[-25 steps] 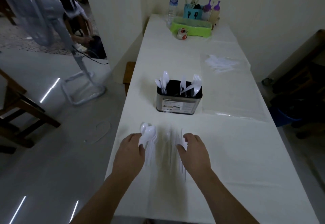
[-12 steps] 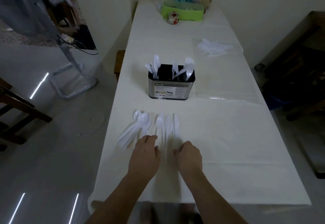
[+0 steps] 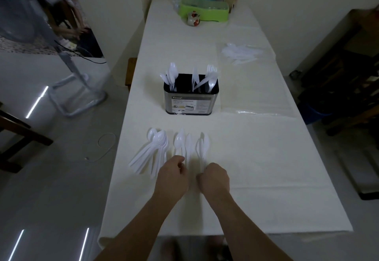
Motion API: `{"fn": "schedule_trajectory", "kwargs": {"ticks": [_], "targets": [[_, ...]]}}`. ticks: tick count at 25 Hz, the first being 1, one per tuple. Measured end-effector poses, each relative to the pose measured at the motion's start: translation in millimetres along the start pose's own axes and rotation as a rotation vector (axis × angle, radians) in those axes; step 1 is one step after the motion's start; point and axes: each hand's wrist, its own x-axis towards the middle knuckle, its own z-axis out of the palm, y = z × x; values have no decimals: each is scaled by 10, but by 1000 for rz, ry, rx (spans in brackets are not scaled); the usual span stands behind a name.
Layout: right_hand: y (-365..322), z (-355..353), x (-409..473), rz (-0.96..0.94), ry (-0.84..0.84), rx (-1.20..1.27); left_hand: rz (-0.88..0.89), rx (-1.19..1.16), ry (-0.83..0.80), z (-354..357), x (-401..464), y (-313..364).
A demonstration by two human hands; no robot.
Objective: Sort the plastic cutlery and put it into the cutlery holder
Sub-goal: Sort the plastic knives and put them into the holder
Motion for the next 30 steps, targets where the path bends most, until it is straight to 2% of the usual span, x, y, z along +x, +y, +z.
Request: {"fn": "schedule_trajectory", "kwargs": {"ticks": [5, 12, 15, 17, 19, 21, 24, 30], "targets": [[110, -54, 17, -23, -29, 173, -195, -275, -58, 40, 195, 72], [33, -13, -133, -271, -150, 357, -291, -431, -115, -11, 370, 249], [-38, -23, -181, -302, -179, 425, -351, -645, -95, -66, 385, 242], [-21, -12, -173, -258, -89, 374, -363, -692, -42, -115, 413, 202], [37, 0, -139, -181, 67, 186, -396, -727, 12, -180, 456, 150], [67, 7, -129, -117, 151, -11, -452, -767, 32, -247, 492, 93], [36, 74, -69, -91, 109, -129, -489, -758, 55, -304, 514, -6], [-174, 183, -11, -60, 23, 37, -476, -768, 80, -360, 511, -127]]}}
